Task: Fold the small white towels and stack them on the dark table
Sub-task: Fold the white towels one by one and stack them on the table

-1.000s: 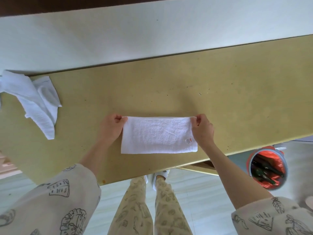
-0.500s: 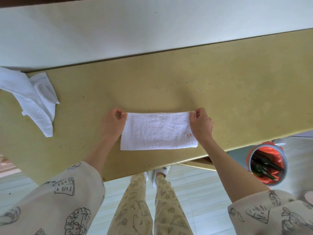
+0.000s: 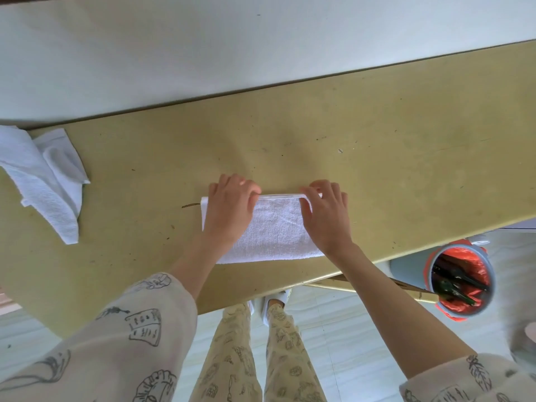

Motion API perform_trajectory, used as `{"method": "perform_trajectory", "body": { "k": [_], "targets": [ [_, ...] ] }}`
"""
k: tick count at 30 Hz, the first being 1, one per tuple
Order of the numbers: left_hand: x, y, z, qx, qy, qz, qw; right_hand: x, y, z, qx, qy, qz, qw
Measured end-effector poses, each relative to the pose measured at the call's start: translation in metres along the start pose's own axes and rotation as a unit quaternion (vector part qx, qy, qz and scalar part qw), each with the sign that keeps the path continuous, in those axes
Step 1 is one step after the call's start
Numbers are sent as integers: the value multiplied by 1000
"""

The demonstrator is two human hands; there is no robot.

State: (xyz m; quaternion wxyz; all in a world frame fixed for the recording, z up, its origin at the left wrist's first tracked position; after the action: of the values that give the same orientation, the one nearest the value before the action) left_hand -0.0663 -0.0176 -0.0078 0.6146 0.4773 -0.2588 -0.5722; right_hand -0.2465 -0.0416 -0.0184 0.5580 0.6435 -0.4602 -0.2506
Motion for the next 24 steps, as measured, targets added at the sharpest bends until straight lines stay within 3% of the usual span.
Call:
{"method": "perform_trajectory", "body": {
  "k": [8, 24],
  "targets": [
    [11, -21, 10, -16, -27, -32, 999, 14, -18, -4, 25, 25, -62, 997],
    [16, -19, 8, -21, -30, -37, 999, 19, -22, -2, 47, 23, -84, 995]
  ]
}}
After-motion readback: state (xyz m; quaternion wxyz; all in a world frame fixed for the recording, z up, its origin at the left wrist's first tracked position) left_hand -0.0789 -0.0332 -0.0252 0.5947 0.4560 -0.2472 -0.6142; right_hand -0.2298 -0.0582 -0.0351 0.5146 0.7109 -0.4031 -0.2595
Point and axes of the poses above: each hand's wrist, its own x-axis towards the middle knuckle, its own y-axis out of the back of the hand, z = x × y, the point moved 2 cm from there along x, towards the middle knuckle, and after that the axes turned 9 degrees about y, right-handed, at the moved point
